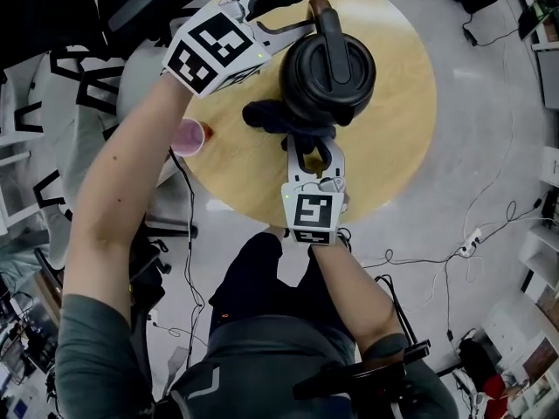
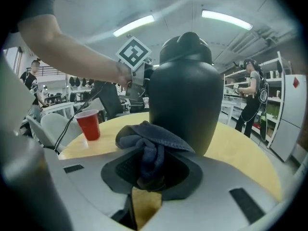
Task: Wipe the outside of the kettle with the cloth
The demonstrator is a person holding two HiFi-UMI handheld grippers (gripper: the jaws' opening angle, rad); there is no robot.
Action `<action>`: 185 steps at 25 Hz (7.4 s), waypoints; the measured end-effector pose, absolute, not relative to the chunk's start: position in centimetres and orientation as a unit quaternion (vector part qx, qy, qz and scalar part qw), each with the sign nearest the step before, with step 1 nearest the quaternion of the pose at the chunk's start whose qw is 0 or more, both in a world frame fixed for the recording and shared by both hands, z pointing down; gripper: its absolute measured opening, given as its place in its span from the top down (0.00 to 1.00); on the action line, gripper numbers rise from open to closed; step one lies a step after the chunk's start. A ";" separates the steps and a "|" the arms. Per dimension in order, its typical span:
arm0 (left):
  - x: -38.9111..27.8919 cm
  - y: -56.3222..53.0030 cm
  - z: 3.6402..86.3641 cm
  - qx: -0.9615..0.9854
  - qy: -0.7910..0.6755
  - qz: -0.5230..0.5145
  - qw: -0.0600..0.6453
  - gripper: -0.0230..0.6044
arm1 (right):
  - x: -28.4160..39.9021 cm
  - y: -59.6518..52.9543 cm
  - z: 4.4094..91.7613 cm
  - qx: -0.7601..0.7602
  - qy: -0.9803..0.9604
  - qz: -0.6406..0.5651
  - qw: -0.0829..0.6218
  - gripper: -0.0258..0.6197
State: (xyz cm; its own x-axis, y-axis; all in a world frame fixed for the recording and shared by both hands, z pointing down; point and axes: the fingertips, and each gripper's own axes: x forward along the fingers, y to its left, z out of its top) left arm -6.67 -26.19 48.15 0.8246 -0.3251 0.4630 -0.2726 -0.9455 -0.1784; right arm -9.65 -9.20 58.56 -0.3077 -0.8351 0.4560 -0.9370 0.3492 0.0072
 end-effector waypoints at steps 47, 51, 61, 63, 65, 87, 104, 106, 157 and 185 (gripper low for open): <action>-16.8 -21.1 48.8 -0.853 0.433 -0.263 -0.127 0.81 | -6.6 -7.7 44.0 0.496 -0.854 0.115 0.109 0.79; -17.9 -19.7 48.7 -0.840 0.458 -0.257 -0.138 0.81 | -7.1 -9.0 43.8 0.504 -0.853 0.093 0.096 0.79; -19.3 -16.8 48.5 -0.818 0.499 -0.243 -0.150 0.81 | -5.6 -8.3 47.2 0.527 -0.838 0.088 0.113 0.79; -19.4 -16.0 48.5 -0.816 0.502 -0.240 -0.155 0.81 | -5.0 -8.4 48.5 0.537 -0.830 0.095 0.114 0.79; -19.5 -15.3 48.4 -0.817 0.504 -0.231 -0.162 0.82 | -4.9 -8.4 50.5 0.531 -0.831 0.111 0.121 0.79; -19.2 -15.5 47.0 -0.867 0.422 -0.265 -0.032 0.67 | -6.6 -6.5 50.4 0.496 -0.843 0.156 0.133 0.79; -18.8 -13.9 47.9 -0.859 0.424 -0.263 -0.118 0.77 | -9.4 -7.1 49.0 0.518 -0.831 0.119 0.161 0.79; -18.8 -13.2 47.8 -0.858 0.423 -0.266 -0.120 0.77 | -9.3 -7.1 50.9 0.514 -0.828 0.134 0.177 0.79; -16.0 -3.9 47.6 -0.831 0.477 -0.212 -0.193 0.76 | -10.6 -4.8 57.3 0.456 -0.846 0.168 0.220 0.79; -16.5 -3.6 47.9 -0.823 0.500 -0.193 -0.190 0.77 | -6.2 -6.4 46.5 0.463 -0.874 0.083 0.125 0.79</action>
